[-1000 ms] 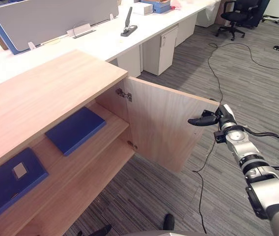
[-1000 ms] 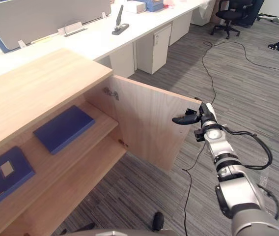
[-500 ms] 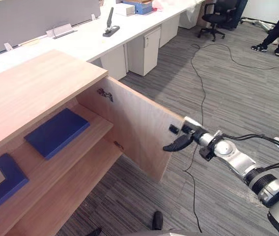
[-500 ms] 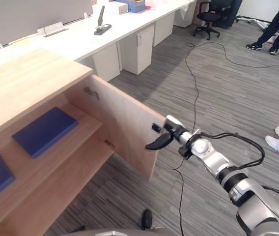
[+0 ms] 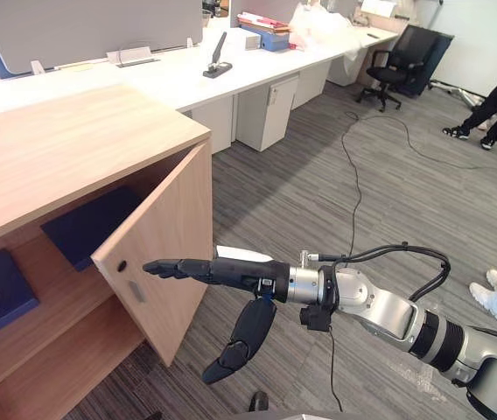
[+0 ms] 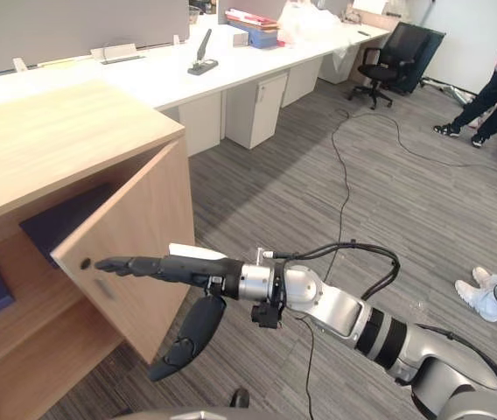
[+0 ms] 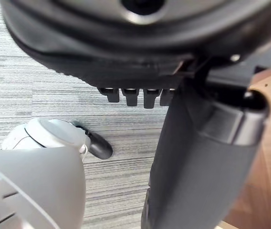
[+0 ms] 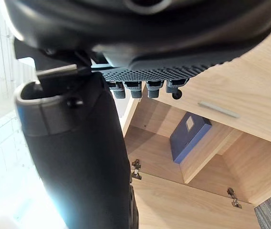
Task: Walk over to the cabinet, pick up the folder, carry it to the office cabinet, place the folder inside the office cabinet, then close the office cabinet door
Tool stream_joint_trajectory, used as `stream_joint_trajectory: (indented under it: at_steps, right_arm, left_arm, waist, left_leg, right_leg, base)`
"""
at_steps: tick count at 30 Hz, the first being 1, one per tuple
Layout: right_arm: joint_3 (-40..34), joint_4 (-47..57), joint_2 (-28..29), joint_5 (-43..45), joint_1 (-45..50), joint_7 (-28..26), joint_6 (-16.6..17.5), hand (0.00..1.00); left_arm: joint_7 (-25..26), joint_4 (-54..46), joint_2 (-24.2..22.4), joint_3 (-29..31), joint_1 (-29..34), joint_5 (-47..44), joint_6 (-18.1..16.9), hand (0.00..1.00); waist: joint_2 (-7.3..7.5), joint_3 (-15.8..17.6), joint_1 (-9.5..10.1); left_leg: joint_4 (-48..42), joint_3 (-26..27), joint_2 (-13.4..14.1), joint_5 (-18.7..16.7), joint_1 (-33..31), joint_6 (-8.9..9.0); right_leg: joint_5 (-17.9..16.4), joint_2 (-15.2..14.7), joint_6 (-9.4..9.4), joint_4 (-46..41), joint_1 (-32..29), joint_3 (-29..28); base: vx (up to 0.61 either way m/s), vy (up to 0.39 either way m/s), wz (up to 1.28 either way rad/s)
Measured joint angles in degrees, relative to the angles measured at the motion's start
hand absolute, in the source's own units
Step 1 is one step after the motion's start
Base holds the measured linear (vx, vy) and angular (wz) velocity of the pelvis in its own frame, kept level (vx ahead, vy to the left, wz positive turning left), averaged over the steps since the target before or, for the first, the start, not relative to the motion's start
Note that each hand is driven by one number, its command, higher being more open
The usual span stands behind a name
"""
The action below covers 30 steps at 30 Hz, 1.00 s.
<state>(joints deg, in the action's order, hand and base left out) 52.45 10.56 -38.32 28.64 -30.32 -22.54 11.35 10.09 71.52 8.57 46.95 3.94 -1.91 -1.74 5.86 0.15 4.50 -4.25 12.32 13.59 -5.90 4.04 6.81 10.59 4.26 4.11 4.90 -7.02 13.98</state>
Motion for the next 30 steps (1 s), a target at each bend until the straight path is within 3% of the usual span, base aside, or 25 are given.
stream_joint_trajectory:
  at_steps: [8,12,16,18,20,21,22,23,24,25,27,30]
  right_arm:
    - [0.05,-2.73,4.42,0.54,1.77,1.1,-0.02,1.0]
    - [1.79,-5.43,6.53,0.29,2.75,1.7,-0.72,1.0]
    - [3.81,-18.36,11.38,-7.55,4.73,2.53,-2.4,1.0]
    - [3.28,-27.29,13.15,-13.3,6.83,4.23,-3.57,1.0]
    - [-3.57,-36.06,12.93,-26.48,15.35,6.87,-6.25,1.0]
    - [-6.12,-36.86,12.96,-30.33,18.07,7.4,-6.62,1.0]
    - [-11.2,-38.21,13.6,-34.86,23.21,8.27,-6.82,1.0]
    - [-14.53,-40.4,15.46,-37.01,25.93,8.75,-6.84,1.0]
    - [-15.94,-42.64,17.44,-37.81,27.09,9.29,-6.84,1.0]
    - [-16.72,-44.73,18.92,-38.01,27.33,9.4,-6.84,1.0]
    - [-19.98,-52.7,22.32,-43.76,27.66,10.77,-7.88,1.0]
    - [-22.09,-59.8,25.18,-46.49,28.23,11.94,-8.48,1.0]
  left_arm:
    - [0.91,0.88,1.68,3.96,-0.92,1.52,0.76,1.0]
    - [1.42,0.87,1.7,-0.72,-1.68,1.06,0.74,1.0]
    - [1.23,0.69,-0.2,-8.21,-3.52,-1.5,0.38,1.0]
    - [0.87,-2.42,-3.78,-18.44,-2.05,-2.1,-0.86,1.0]
    - [0.22,-10.53,-5.71,-30.29,1.1,-2.96,-2.12,1.0]
    - [0.64,-11.81,-5.64,-33.1,1.67,-2.67,-2.51,1.0]
    - [1.04,-12.74,-5.12,-36.64,2.59,-2.44,-3.48,1.0]
    - [1.06,-12.95,-4.59,-37.09,2.97,-2.51,-4.19,1.0]
    - [1.15,-12.94,-3.87,-37.02,3.55,-2.57,-3.98,1.0]
    - [1.0,-12.84,-3.31,-37.04,3.97,-2.46,-3.94,1.0]
    - [-0.2,-12.8,-4.99,-36.99,5.82,-1.92,-2.79,1.0]
    - [-1.24,-13.73,-5.24,-36.98,7.15,-2.13,-2.66,1.0]
  waist:
    - [-0.11,0.08,1.33]
    - [-0.27,0.19,1.41]
    - [-1.18,0.78,1.45]
    - [-3.44,2.3,1.56]
    - [-5.84,2.85,1.45]
    - [-6.51,3.02,1.56]
    - [-7.75,3.16,1.43]
    - [-8.44,3.66,0.72]
    - [-7.12,3.33,-0.71]
    - [-5.96,3.3,-1.28]
    - [-8.67,3.01,0.17]
    - [-9.33,2.56,1.06]
  left_leg:
    - [0.06,0.0,-0.61,-0.07,-0.01,0.18]
    - [0.0,0.28,-0.61,-0.21,-0.01,0.37]
    - [-0.15,-0.69,-1.1,-0.22,-0.06,0.33]
    - [-1.16,-4.04,-1.85,-0.08,-0.57,0.02]
    - [-4.12,-15.43,-4.77,-0.77,-4.36,-1.07]
    - [-4.69,-18.29,-5.33,-1.01,-5.31,-1.15]
    - [-5.25,-23.99,-6.59,-0.97,-7.25,-1.33]
    - [-5.12,-29.42,-8.32,-0.12,-9.08,-2.07]
    - [-5.04,-32.34,-10.29,0.6,-10.48,-1.83]
    - [-4.79,-33.86,-12.08,0.99,-11.25,-1.2]
    - [-4.05,-38.59,-11.57,2.93,-13.06,-0.63]
    - [-1.69,-43.69,-11.13,5.3,-13.18,0.22]
  right_leg:
    - [0.23,-0.52,-0.19,0.0,-0.06,-0.23]
    - [0.23,-0.5,-0.19,0.01,-0.17,-0.47]
    - [0.15,-1.35,-0.14,-0.26,0.26,0.53]
    - [-3.38,-3.65,-0.65,-6.6,-0.74,3.6]
    - [-11.13,-9.83,-3.23,-20.09,-3.1,8.89]
    - [-11.62,-10.39,-3.21,-22.44,-3.5,6.07]
    - [-11.77,-10.09,-3.26,-26.11,-5.33,-4.75]
    - [-15.55,-8.86,-4.46,-28.86,-7.04,-16.59]
    - [-18.74,-8.47,-6.36,-27.63,-6.3,-23.54]
    - [-20.2,-9.03,-10.5,-25.74,-5.44,-26.18]
    - [-20.57,-9.0,-10.7,-24.1,-4.4,-21.02]
    - [-20.62,-9.38,-10.31,-20.12,-0.44,-14.72]
  base:
    - [0.04,0.051,0.0]
    - [0.04,0.038,-0.03]
    - [0.02,0.029,0.13]
    - [-0.01,0.111,0.92]
    - [-0.03,0.146,2.19]
    - [-0.02,0.06,2.43]
    - [-0.03,-0.013,2.15]
    - [-0.04,-0.06,2.42]
    - [-0.02,-0.108,1.93]
    - [0.02,-0.177,1.68]
    - [0.05,-0.183,1.18]
    - [0.09,-0.114,1.04]
